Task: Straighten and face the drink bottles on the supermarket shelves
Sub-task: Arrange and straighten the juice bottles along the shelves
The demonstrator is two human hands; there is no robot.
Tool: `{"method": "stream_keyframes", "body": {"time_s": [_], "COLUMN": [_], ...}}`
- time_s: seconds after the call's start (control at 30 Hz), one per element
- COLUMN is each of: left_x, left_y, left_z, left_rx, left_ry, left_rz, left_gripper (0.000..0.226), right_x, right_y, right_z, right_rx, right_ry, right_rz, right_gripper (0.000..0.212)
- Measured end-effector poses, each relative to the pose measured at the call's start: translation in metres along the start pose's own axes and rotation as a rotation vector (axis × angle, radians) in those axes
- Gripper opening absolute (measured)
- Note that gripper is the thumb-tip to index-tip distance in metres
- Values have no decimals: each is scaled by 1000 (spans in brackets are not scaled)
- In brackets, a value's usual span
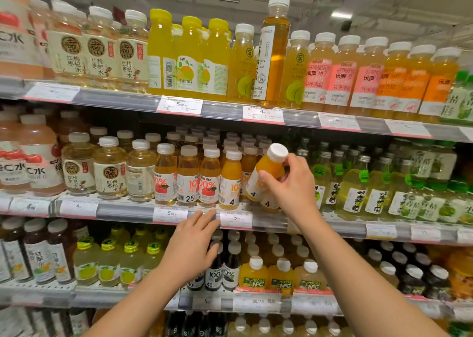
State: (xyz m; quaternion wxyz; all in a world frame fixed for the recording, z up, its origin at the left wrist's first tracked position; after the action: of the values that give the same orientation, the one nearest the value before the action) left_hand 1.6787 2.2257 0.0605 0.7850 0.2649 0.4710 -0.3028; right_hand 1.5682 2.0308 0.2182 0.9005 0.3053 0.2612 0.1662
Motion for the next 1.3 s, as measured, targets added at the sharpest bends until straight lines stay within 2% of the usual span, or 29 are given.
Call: {"method": "stream_keyframes", "body": {"time_s": [0.23, 0.47, 0.63, 0.77, 0.97, 1.3], "left_x": [10, 10, 7, 11, 12, 5], "left_y": [1, 1, 4, 4, 5, 2], "left_z": [-3, -6, -6, -5, -5, -8], "left_rx": [3, 17, 8, 13, 13, 23], "left_ry": [11, 38, -11, 10, -24, 7], "left_rz": [9, 1, -26, -14, -12, -33], "left_gripper": [62, 57, 54, 47, 38, 34], "right_x": [30, 51, 53, 59, 53, 59], "right_y": [5, -5, 6, 15, 18, 11], "right_z": [14, 17, 17, 16, 20, 14], "right_rx": [-7, 89, 27, -49, -82, -92], "right_ry": [56, 133, 139, 178, 177, 188], "right_rz": [-139, -354, -525, -612, -615, -594], "right_gripper": [50, 42, 55, 55, 45, 57]}}
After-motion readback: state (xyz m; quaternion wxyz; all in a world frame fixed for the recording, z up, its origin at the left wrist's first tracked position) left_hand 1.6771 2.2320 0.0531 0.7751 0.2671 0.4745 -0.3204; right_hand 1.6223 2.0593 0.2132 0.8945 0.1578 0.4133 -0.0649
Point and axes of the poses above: each hand's wrist, its own z-axis towards the middle knuckle, its own x-axis out of the palm, y = z × x, the point moved 8 cm from there along z, towards the middle knuckle, and after that the axes turned 12 degrees about z, right-handed, at the moved point
